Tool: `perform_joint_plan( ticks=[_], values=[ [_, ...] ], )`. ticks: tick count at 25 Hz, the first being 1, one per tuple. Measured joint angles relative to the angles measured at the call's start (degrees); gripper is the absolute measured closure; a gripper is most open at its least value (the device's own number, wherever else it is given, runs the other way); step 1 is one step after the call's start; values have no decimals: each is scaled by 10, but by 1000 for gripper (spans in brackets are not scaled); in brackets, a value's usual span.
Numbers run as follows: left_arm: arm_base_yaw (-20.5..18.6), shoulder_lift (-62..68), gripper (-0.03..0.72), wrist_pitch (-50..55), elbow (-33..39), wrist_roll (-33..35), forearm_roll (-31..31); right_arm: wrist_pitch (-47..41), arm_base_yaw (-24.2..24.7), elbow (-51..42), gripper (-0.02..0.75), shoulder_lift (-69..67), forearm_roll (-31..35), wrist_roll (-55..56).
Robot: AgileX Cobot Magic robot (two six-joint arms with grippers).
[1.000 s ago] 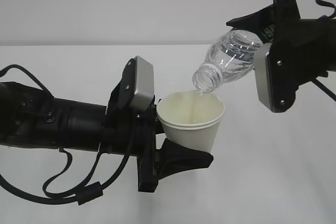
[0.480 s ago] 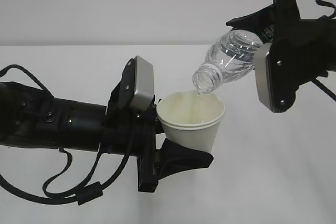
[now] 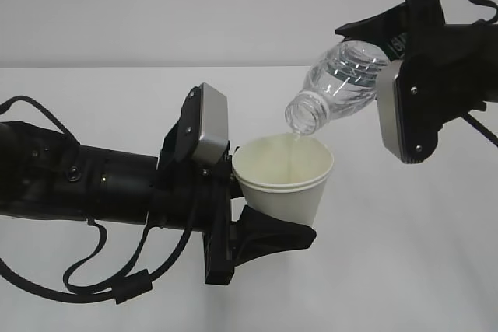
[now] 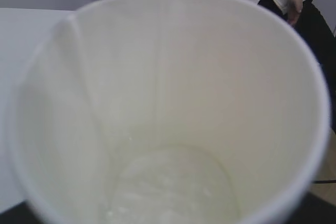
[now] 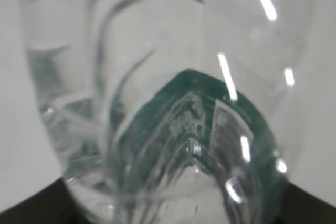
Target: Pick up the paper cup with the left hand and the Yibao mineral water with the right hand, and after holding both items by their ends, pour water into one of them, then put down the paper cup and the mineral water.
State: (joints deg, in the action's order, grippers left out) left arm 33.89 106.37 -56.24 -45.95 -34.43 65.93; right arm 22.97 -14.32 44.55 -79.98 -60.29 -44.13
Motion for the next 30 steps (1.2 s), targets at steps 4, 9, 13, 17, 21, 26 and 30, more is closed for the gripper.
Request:
perform_joint_plan(
  ticks=[4,9,13,17,21,26,30],
  values=[
    [0,0,240,0,0,0,0,0,0,1,304,0,0,0],
    [0,0,240,0,0,0,0,1,0,1,304,0,0,-1],
    [0,0,240,0,0,0,0,1,0,1,304,0,0,-1],
    [0,0,240,0,0,0,0,1,0,1,304,0,0,-1],
    [0,0,240,0,0,1,0,1,0,1,304,0,0,-1],
    [0,0,240,0,0,1,0,1,0,1,304,0,0,-1],
    [0,0,240,0,0,1,0,1,0,1,304,0,0,-1]
  ],
)
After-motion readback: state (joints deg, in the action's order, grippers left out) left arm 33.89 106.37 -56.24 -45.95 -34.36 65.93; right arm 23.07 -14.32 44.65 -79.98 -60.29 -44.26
